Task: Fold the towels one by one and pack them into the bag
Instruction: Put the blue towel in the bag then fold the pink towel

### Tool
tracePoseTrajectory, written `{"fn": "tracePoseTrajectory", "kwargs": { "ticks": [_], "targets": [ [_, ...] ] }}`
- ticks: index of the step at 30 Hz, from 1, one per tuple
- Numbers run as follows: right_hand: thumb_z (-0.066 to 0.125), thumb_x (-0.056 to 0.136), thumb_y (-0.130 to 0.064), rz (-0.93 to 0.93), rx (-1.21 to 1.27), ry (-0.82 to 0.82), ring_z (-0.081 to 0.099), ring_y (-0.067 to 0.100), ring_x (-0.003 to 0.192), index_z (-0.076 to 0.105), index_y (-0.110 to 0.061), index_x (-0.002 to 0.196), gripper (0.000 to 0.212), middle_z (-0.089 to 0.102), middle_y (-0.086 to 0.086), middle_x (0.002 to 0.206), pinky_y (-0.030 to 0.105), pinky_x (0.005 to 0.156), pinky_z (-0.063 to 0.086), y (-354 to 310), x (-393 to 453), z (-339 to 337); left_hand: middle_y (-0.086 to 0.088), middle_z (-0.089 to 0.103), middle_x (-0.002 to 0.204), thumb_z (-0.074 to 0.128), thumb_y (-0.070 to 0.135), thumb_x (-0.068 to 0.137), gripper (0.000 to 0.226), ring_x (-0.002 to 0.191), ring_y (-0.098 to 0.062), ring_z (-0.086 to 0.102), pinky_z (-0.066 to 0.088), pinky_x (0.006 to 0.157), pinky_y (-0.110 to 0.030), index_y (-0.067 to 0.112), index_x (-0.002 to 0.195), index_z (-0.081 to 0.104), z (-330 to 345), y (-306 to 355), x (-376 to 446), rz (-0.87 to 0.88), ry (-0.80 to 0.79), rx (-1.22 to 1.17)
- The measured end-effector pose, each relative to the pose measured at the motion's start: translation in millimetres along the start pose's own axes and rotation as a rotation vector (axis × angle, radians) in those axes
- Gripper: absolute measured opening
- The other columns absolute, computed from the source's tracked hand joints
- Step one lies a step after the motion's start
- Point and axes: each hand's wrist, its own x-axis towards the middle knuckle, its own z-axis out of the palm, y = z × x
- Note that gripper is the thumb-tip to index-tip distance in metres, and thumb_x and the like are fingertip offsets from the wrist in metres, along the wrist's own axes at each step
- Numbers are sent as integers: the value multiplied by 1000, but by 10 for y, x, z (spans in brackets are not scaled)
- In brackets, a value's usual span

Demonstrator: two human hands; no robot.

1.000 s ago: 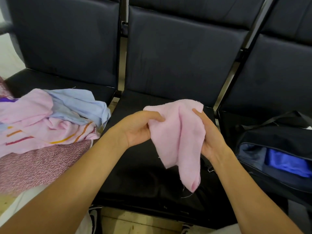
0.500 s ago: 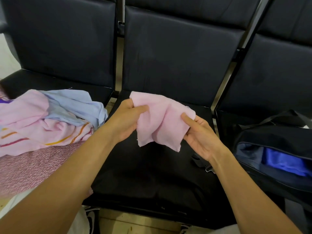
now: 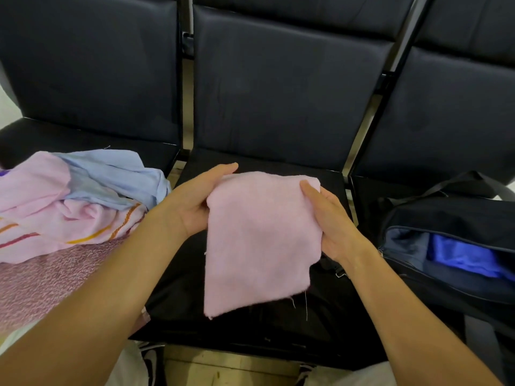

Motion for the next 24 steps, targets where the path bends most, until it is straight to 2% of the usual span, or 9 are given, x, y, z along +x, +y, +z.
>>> {"fn": "tracePoseTrajectory", "kwargs": {
  "ticks": [4, 7, 9, 11, 13, 15, 18, 22, 24],
  "targets": [
    [65, 94, -30, 20, 82, -63, 70, 23, 107, 65, -22, 123, 30, 73, 4, 116, 43, 85, 60, -2, 7, -77, -12, 69, 116, 69, 13, 86, 36, 103, -22, 69, 59, 80, -37, 10, 121, 65, -8, -43, 88, 26, -30, 28],
    [69, 90, -22, 42, 31, -103, 69, 27, 109, 63, -22, 126, 37, 71, 4, 119, 50, 88, 58, 17, 14, -104, -6, 68, 118, 62, 17, 92, 32, 108, -21, 66, 57, 86, -38, 13, 124, 60, -16, -74, 124, 164, 36, 287],
    [66, 92, -19, 49, 31, -102, 69, 29, 110, 63, -19, 127, 35, 71, 7, 120, 50, 89, 58, 20, 20, -113, -2, 65, 116, 57, 22, 96, 28, 108, -20, 62, 55, 87, -39, 16, 124, 57, -14, -78, 120, 334, 151, 543],
    [63, 95, -20, 60, 36, -91, 70, 29, 106, 64, -19, 124, 30, 72, 6, 117, 48, 89, 58, 0, 18, -119, -3, 63, 115, 53, 27, 98, 26, 105, -21, 61, 53, 90, -42, 18, 122, 56, -7, -58, 123, 437, 228, 642],
    [59, 98, -21, 51, 24, -71, 73, 25, 99, 66, -21, 119, 23, 75, 4, 110, 43, 82, 60, -15, 17, -120, -5, 65, 113, 54, 30, 98, 26, 102, -23, 64, 55, 87, -44, 18, 121, 58, -11, -38, 118, 404, 230, 596],
    [57, 99, -22, 35, -7, -30, 74, 22, 92, 68, -24, 111, 16, 76, 2, 103, 37, 73, 60, -19, 19, -103, -5, 68, 112, 59, 31, 95, 30, 100, -23, 66, 56, 79, -39, 19, 122, 59, -20, -21, 96, 261, 187, 481],
    [56, 99, -26, 60, -63, 44, 70, 22, 93, 66, -25, 112, 16, 72, 3, 104, 36, 72, 56, -1, 21, -75, -8, 70, 112, 66, 23, 91, 30, 101, -24, 67, 55, 74, -35, 19, 120, 63, -27, -26, 76, 89, 81, 333],
    [45, 105, -19, -43, -41, 9, 71, 20, 101, 63, -30, 120, 26, 72, 0, 114, 36, 80, 60, -2, 3, -68, -6, 70, 109, 59, 7, 94, 25, 97, -23, 69, 58, 70, -35, 22, 113, 65, -1, -63, 105, 267, 90, 305],
    [42, 106, -15, -135, -20, -13, 71, 19, 103, 66, -26, 121, 30, 73, 0, 115, 37, 84, 60, -15, -20, -61, -4, 72, 97, 56, 6, 95, 22, 87, -19, 69, 58, 67, -31, 19, 107, 69, 16, -52, 94, 405, 76, 312]
  ]
}}
